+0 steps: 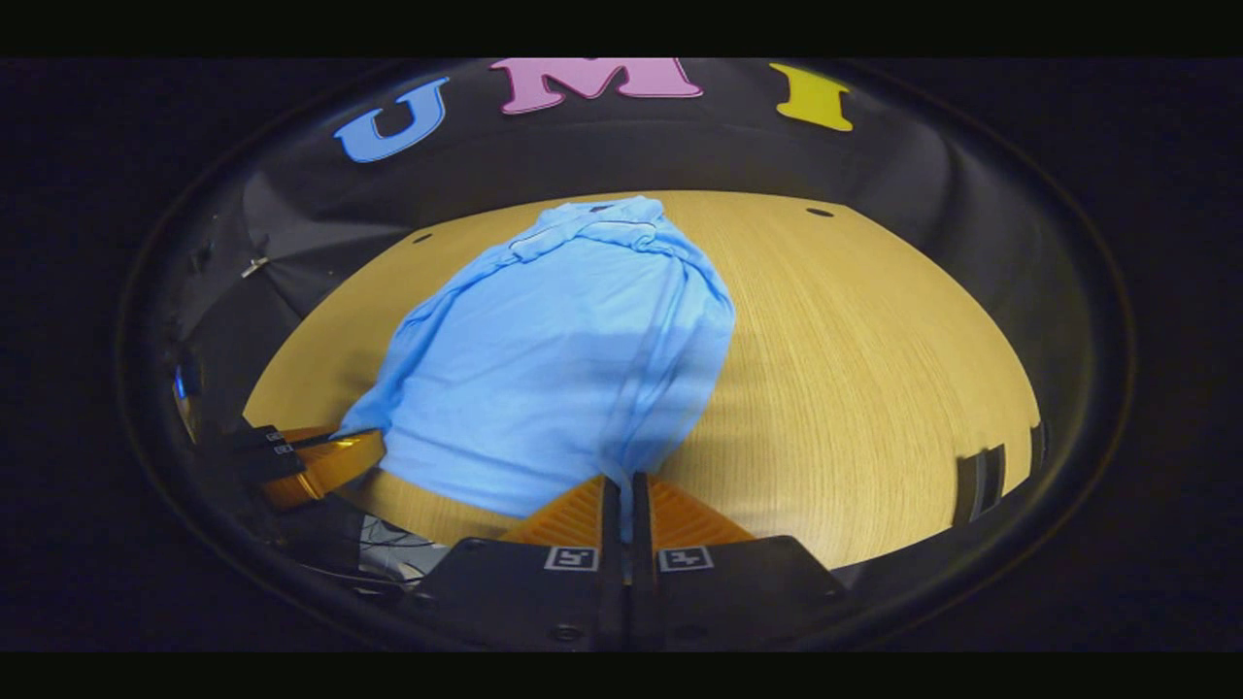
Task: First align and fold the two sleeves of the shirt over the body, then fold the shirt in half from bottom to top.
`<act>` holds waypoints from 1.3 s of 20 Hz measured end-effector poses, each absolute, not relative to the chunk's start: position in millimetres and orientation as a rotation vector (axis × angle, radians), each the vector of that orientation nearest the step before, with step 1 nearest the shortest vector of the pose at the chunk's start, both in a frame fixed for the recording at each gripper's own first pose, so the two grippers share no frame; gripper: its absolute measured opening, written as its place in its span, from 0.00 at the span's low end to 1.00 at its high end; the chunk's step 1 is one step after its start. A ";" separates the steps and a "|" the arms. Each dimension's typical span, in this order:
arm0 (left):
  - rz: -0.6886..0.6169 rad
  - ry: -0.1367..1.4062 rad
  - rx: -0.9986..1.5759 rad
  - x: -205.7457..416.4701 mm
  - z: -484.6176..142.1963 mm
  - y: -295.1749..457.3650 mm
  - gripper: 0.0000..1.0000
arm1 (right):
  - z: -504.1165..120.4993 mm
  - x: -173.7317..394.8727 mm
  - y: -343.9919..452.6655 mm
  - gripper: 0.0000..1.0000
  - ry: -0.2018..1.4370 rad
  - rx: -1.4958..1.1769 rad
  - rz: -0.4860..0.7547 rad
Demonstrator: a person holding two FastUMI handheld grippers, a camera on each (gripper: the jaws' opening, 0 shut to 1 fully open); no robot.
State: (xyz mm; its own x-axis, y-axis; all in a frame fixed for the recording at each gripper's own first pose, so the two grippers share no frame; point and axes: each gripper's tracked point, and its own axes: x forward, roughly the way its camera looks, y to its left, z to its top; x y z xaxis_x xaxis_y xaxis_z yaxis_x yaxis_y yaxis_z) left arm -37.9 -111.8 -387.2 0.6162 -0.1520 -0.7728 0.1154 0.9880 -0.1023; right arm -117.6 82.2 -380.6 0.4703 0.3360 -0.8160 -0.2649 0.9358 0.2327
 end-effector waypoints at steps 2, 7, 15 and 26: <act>-0.156 0.928 -0.084 -37.3 -385.3 -112.9 0.06 | -379.7 -117.5 79.5 0.06 1.041 0.102 0.384; -0.161 0.913 -0.106 -22.7 -359.8 -115.2 0.06 | -350.1 -100.1 78.5 0.06 1.016 0.094 0.459; -0.089 0.761 -0.196 45.6 -269.5 -106.6 0.06 | -274.5 -7.4 106.9 0.06 0.875 0.093 0.568; -0.026 0.653 -0.260 152.3 -205.9 -94.0 0.04 | -223.0 122.5 141.8 0.06 0.730 0.129 0.632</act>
State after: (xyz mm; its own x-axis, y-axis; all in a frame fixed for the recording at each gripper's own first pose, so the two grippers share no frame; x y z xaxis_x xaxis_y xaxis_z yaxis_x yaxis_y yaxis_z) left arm 152.3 -94.0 -205.9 0.7953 -0.1057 -0.5969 -0.0573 0.9672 -0.2476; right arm 122.5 141.8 -223.0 0.5694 0.5799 -0.5827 -0.4932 0.8080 0.3222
